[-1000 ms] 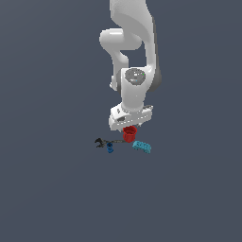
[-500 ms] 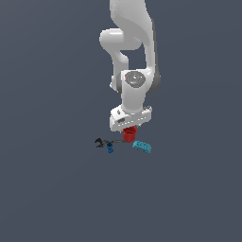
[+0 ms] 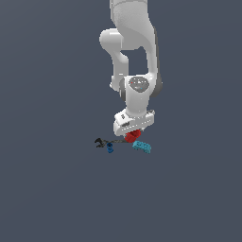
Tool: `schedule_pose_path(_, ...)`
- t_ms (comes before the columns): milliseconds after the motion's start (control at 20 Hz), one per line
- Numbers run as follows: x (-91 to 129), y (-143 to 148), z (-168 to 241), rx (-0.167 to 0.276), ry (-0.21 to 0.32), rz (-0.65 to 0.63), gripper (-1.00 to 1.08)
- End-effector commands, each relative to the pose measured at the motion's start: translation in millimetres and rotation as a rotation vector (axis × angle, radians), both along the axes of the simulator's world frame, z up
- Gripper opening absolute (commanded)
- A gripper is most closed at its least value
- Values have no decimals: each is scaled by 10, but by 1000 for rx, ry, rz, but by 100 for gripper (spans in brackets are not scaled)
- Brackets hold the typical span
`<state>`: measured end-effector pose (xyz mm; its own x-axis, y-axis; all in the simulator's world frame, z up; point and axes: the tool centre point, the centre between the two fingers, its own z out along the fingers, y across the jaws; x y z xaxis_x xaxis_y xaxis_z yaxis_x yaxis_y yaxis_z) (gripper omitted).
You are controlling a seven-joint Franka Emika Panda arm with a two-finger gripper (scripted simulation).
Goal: Pick up a designated object from a clutter of objects.
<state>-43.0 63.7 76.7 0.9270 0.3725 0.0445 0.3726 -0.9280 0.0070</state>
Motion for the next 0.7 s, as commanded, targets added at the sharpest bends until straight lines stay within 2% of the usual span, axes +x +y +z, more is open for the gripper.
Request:
schedule_pose_path(0, -133, -181, -248, -9, 44, -30, 100)
schedule_pose_path(100, -132, -181, -259, -9, 44, -30, 100)
schedule_pose_path(150, -132, -181, -259, -9, 44, -30, -100)
schedule_pose_path(600, -132, -181, -259, -9, 44, -30, -100)
schedule_pose_path(650, 46, 41, -16, 3, -13, 6, -100)
